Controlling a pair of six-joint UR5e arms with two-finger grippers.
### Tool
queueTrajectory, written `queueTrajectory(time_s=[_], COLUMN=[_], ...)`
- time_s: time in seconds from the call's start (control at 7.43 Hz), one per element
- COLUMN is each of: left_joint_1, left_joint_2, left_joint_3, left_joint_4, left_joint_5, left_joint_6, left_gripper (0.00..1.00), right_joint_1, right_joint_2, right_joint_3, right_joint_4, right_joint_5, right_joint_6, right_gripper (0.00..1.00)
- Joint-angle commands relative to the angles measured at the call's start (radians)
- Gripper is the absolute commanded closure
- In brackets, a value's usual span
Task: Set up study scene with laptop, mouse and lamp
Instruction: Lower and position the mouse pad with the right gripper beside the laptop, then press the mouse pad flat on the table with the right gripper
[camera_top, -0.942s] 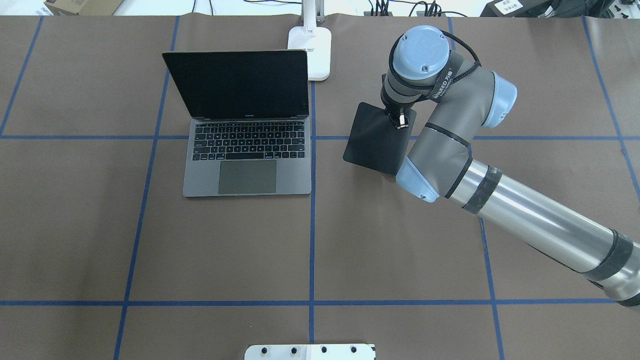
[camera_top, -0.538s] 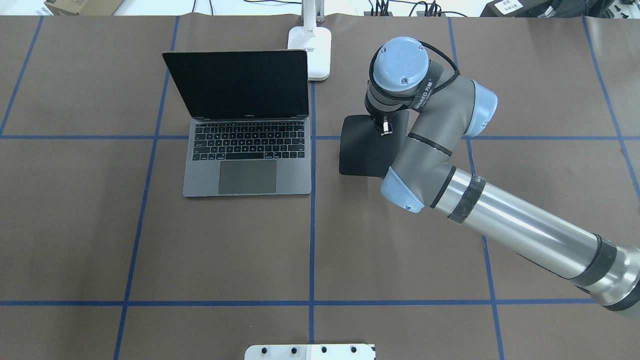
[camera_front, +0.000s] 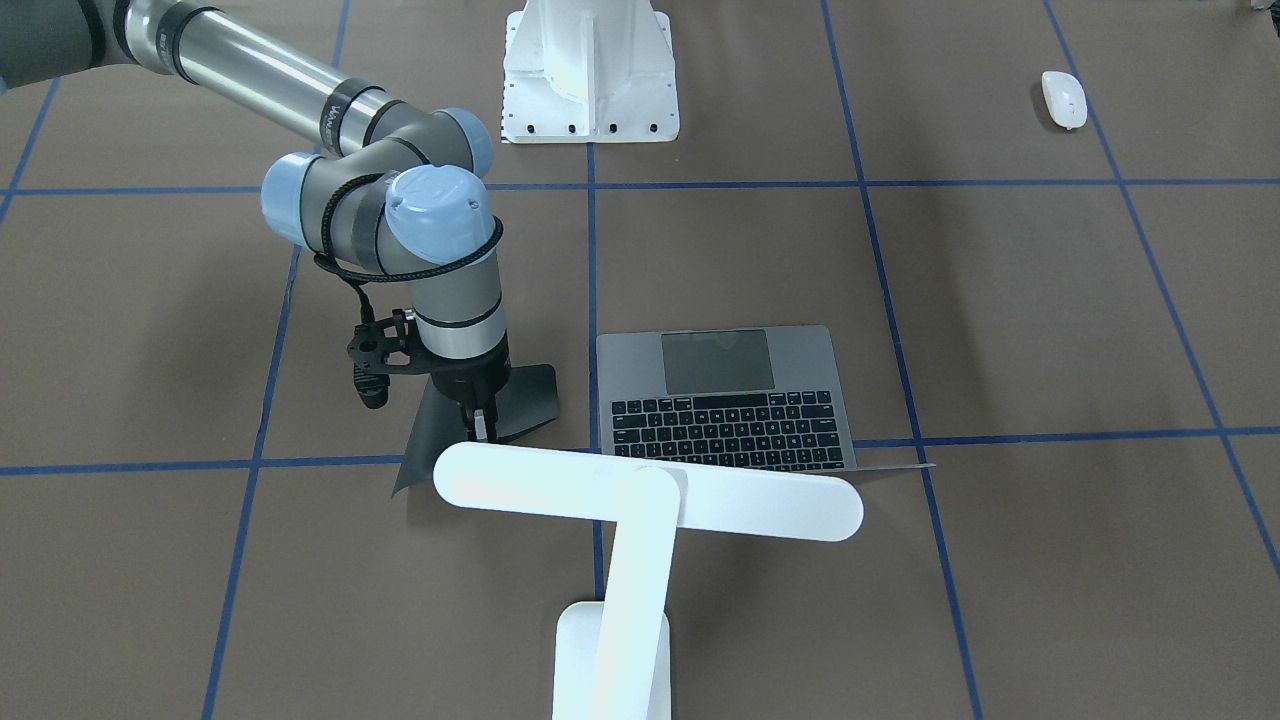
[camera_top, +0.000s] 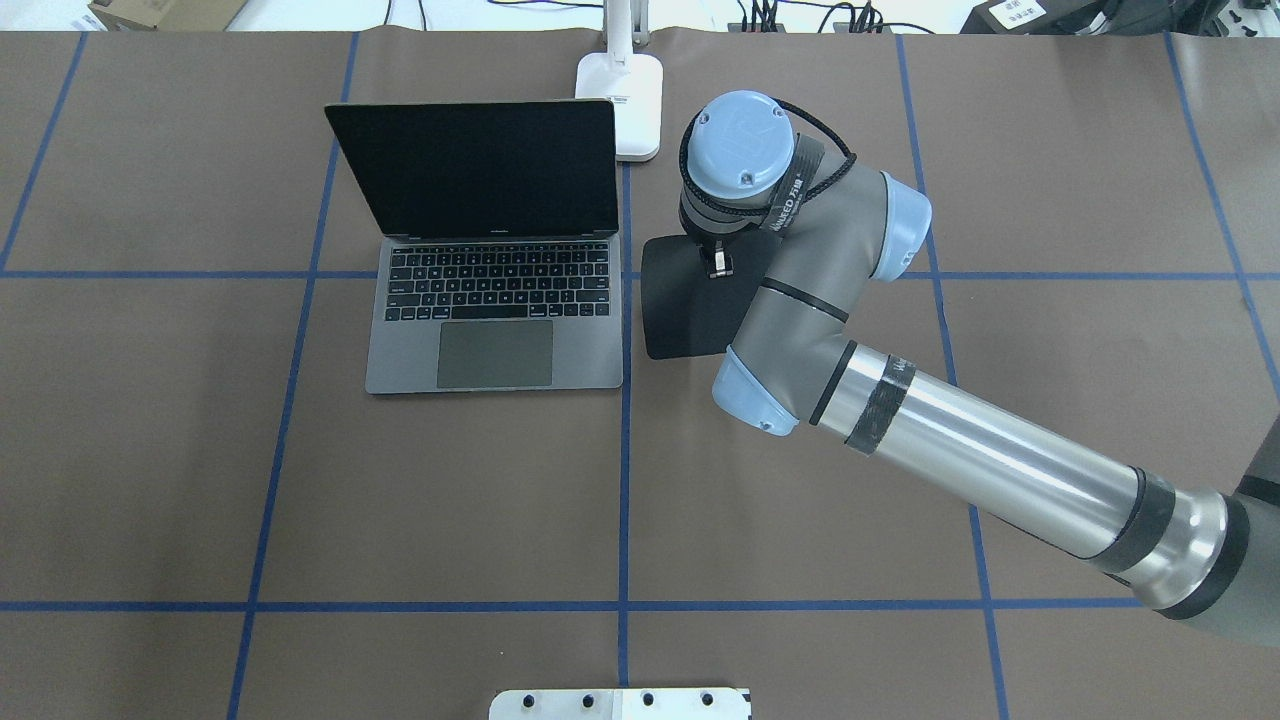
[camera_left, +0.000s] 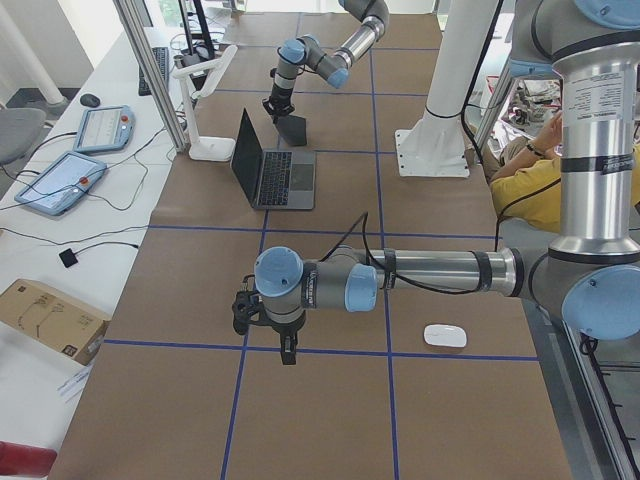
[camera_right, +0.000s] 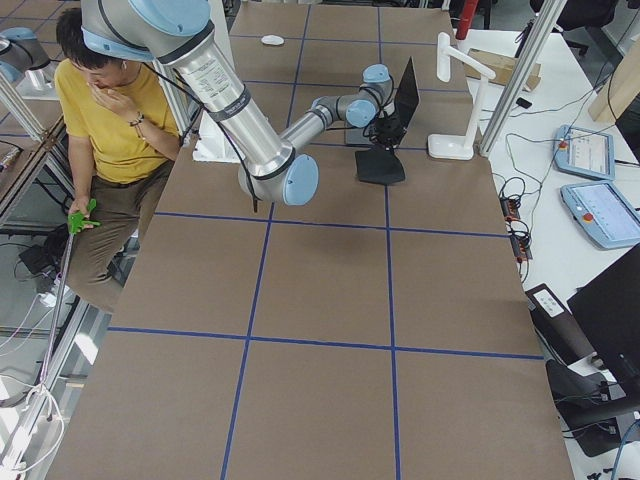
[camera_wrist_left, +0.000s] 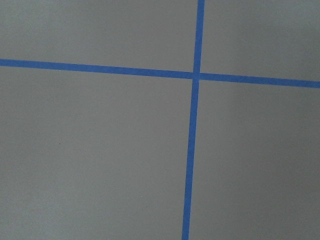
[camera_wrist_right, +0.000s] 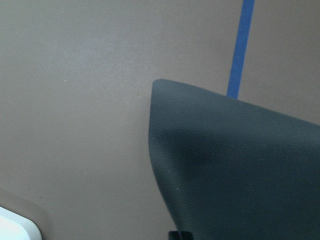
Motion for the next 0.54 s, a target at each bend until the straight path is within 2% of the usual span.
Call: queueTrajectory(time_s=[0.0,0.27,0.4], left_joint_1=[-0.001,0.0,0.0], left_joint_2=[0.0,0.0,-0.002], left_joint_3=[0.001,0.003,0.009], left_joint_4=[0.0,0.0,0.0], left_joint_5=[0.0,0.0,0.0], left_joint_6=[0.0,0.0,0.0], left_gripper=[0.0,0.0,0.0], right_joint_1=[-0.002,0.0,0.0], right_joint_2=[0.007,0.002,0.001], right_joint_3=[-0.019,-0.023,-0.023], right_joint_4=[0.027,0.027,0.027], right_joint_5=[-0.005,-0.005,-0.005], right_joint_6=[0.021,0.021,0.018], right_gripper=[1.0,1.0,0.55])
